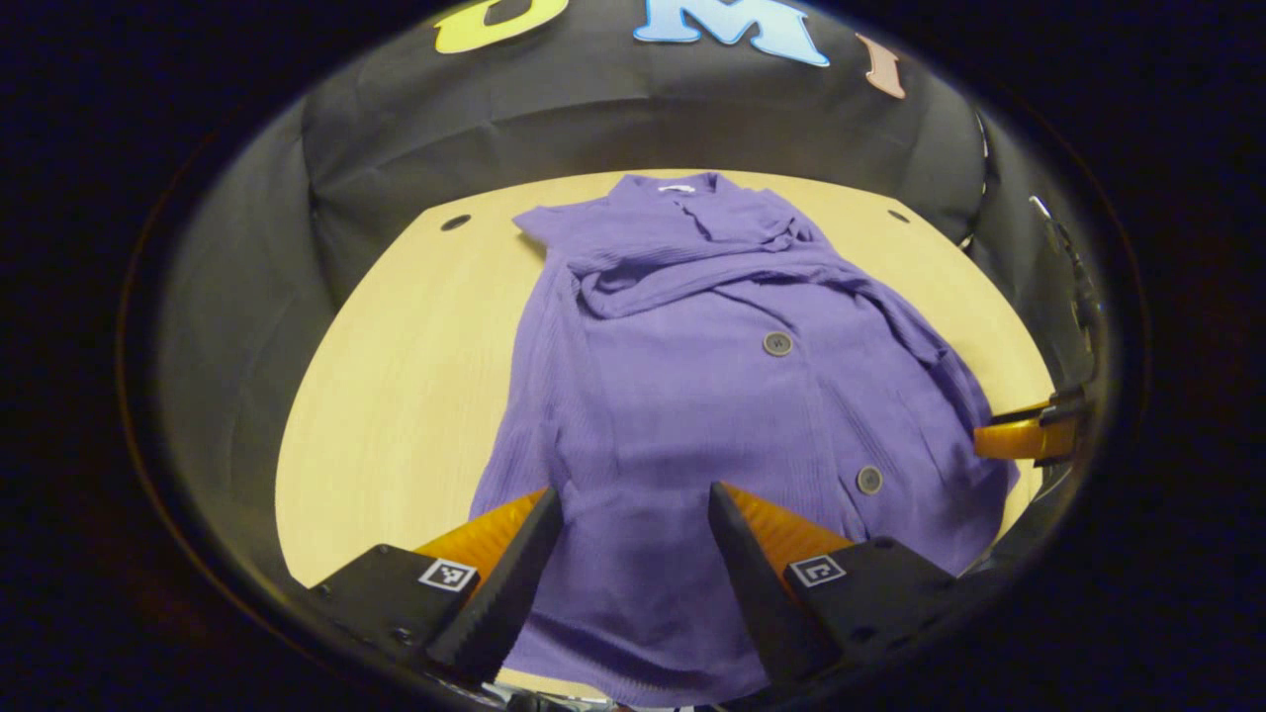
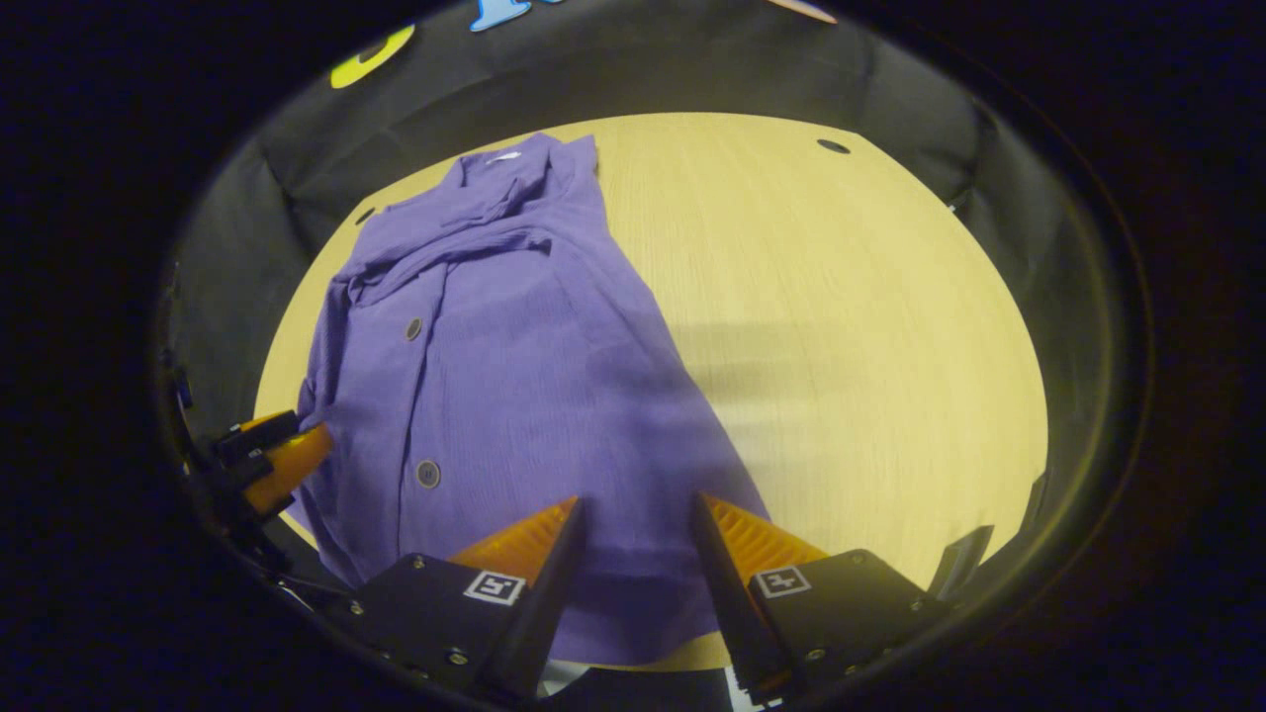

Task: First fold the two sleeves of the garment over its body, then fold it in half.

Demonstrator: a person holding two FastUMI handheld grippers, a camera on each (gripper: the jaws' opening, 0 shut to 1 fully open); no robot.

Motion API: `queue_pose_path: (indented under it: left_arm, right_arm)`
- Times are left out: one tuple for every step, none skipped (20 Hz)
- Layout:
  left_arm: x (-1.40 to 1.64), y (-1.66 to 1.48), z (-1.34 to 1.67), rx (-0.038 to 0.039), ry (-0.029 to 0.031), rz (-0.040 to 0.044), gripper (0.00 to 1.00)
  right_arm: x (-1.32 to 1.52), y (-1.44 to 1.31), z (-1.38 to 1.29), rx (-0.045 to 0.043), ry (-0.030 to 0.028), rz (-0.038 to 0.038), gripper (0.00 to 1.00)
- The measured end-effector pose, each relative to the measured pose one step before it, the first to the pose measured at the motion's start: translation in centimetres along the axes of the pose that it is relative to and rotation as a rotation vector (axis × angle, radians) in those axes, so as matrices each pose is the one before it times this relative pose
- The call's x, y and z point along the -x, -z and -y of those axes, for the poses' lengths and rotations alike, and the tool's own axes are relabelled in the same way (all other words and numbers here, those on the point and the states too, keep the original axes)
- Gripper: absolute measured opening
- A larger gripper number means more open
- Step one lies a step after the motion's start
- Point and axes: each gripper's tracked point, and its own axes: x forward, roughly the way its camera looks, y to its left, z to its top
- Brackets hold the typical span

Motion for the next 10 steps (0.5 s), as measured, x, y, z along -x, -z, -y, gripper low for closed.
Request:
queue_pose_path:
  left_arm:
    - [0.320, 0.564, -0.129, 0.00805, -0.00106, -0.00450, 0.99]
    - [0.093, 0.371, -0.101, 0.00463, -0.00382, -0.00784, 0.99]
    - [-0.073, 0.650, -0.214, -0.00207, -0.00742, -0.01258, 0.99]
    - [-0.020, 0.803, -0.187, -0.00562, -0.00786, -0.01788, 0.99]
    - [0.210, 0.860, -0.143, -0.00531, -0.00693, -0.01589, 0.99]
    - [0.044, 0.869, -0.032, -0.00632, -0.00219, -0.01686, 0.99]
    - [-0.034, 0.692, 0.012, -0.00090, 0.00041, -0.01926, 0.99]
    - [-0.049, -0.557, 0.034, 0.00188, 0.00586, 0.02755, 0.99]
    - [-0.043, 0.299, 0.225, 0.01015, 0.00860, -0.02141, 0.97]
    - [-0.079, -0.359, 0.027, 0.01575, 0.01025, 0.01624, 0.97]
  right_arm:
    - [-0.176, 0.186, 0.027, 0.00819, 0.00741, -0.00870, 0.70]
    - [-0.189, 0.282, 0.198, 0.00862, 0.01211, -0.01244, 0.70]
    - [-0.192, 0.341, 0.182, 0.00666, 0.01066, -0.01217, 0.70]
    - [-0.183, 0.230, 0.091, 0.00684, 0.01314, -0.01279, 0.70]
    - [-0.125, 0.300, 0.372, 0.01035, 0.01884, -0.00789, 0.67]
    - [-0.054, -0.026, -0.045, 0.00730, 0.00661, 0.00053, 0.69]
    - [-0.034, 0.007, 0.015, 0.00726, 0.00721, -0.00314, 0.72]
    - [-0.025, 0.070, 0.000, 0.00772, 0.00651, -0.00108, 0.72]
    - [-0.029, -0.094, -0.029, 0.00615, 0.00332, -0.00294, 0.73]
    - [0.006, 0.071, -0.019, 0.00218, -0.00001, -0.00101, 0.73]
